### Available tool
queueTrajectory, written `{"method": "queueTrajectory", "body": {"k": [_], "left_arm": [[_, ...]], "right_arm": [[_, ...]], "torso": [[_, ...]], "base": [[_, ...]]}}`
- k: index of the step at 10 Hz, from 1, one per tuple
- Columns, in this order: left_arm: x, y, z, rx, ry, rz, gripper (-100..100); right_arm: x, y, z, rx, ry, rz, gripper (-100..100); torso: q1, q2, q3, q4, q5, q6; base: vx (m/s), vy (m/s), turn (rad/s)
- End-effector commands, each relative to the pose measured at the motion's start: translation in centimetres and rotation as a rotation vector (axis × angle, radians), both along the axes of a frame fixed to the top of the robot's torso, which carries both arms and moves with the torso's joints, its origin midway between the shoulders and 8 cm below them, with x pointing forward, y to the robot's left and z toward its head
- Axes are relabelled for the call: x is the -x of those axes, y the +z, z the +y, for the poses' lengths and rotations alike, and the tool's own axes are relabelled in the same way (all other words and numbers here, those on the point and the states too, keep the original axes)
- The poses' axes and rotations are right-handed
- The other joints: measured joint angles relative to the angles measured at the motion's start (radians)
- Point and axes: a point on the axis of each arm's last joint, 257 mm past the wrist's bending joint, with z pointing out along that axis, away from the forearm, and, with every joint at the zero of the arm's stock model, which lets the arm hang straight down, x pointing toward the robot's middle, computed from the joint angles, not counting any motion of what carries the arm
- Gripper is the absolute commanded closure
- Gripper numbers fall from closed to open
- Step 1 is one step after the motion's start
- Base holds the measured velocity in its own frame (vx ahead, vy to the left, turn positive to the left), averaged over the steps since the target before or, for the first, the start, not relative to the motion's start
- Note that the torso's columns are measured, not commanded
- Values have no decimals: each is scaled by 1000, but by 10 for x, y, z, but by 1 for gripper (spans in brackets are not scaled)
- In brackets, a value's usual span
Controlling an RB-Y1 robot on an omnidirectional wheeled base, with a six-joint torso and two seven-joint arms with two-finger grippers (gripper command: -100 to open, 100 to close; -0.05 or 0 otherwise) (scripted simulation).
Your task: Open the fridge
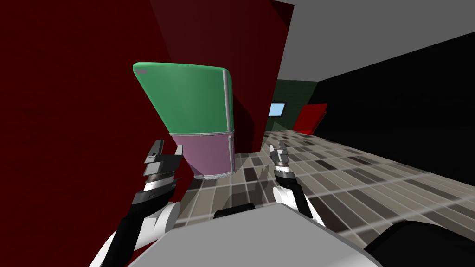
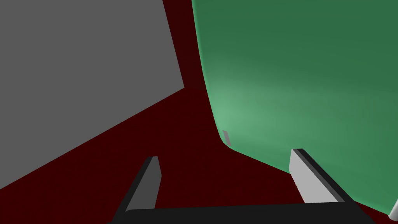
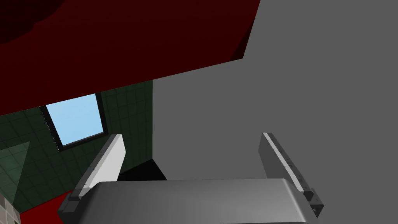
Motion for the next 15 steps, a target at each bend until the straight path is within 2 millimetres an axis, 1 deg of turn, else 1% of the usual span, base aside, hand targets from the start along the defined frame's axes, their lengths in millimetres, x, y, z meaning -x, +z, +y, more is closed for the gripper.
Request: {"method": "queueTrajectory", "body": {"k": [1,3,9,10,11,12,15], "left_arm": [[0,0,0,0,0,0,0],[0,0,0,0,0,0,0],[0,0,0,0,0,0,0],[-1,-1,0,-11,-17,16,-100],[-3,-4,4,-5,-30,36,-100],[-4,-7,11,15,-42,61,-100],[-7,-15,25,66,-59,108,-100]], "right_arm": [[0,0,0,0,0,0,0],[0,0,0,0,0,0,0],[0,0,0,0,0,0,0],[0,0,0,0,0,0,0],[0,0,0,0,0,0,0],[0,0,0,0,0,0,0],[0,0,0,0,0,0,0]], "torso": [[0,40,-82,41,0,0],[0,175,-351,176,0,0],[0,618,-1234,617,0,0],[0,691,-1382,691,0,0],[-1,723,-1452,724,0,0],[-3,730,-1473,733,-1,0],[-2,738,-1476,738,-1,0]], "base": [[0,0,0],[0,0,0],[0,0,0],[43,-28,36],[104,-72,78],[186,-100,125],[159,-140,67]]}}
